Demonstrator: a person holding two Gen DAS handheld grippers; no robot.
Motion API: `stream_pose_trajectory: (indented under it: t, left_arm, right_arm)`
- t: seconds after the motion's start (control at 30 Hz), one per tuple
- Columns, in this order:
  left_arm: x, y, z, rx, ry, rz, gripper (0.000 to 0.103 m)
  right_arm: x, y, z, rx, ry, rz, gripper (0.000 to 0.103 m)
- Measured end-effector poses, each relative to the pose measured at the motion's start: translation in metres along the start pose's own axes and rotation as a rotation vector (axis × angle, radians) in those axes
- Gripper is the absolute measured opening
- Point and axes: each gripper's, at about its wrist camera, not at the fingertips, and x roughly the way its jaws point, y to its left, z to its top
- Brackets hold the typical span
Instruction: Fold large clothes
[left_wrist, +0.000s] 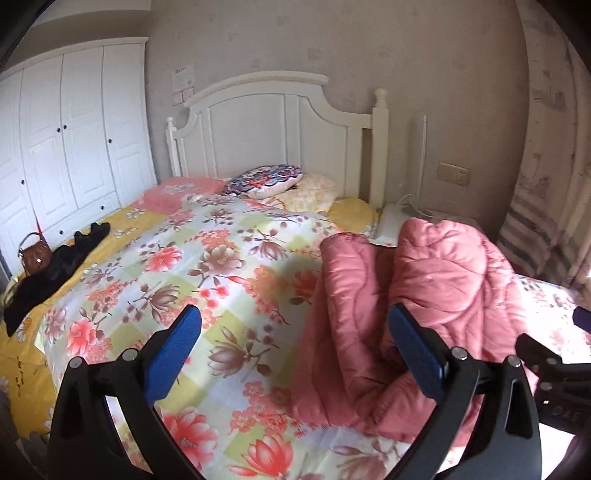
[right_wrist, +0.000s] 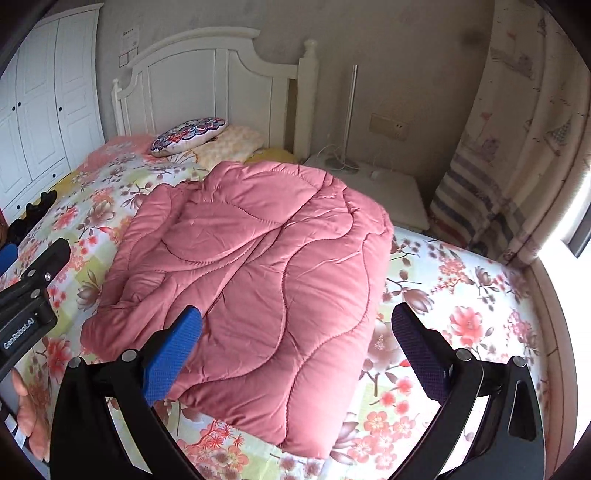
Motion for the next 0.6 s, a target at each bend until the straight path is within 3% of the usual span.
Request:
stream_pose_trajectory:
  t: [0.27,0.43,0.6]
  left_arm:
    - [-0.038,-0.006,-0.006,-0.002,0.014,-0.086,0.101]
    - [-0.053,-0.010,-0.014,0.002,0.033,-0.130,0.101]
    - [-0.066,-0.014,-0.023,0.019,0.038,-0.155,0.101]
  right_arm:
    - [-0.041,0.001,-0.018,0.046,-0.051,-0.033,0.099]
    - [-0.055,-0.003,-0.033,0.085,-0.026,-0.016,0.099]
    - [-0.063,0.003,-0.043,0.052,-0.027,-0.057,0.099]
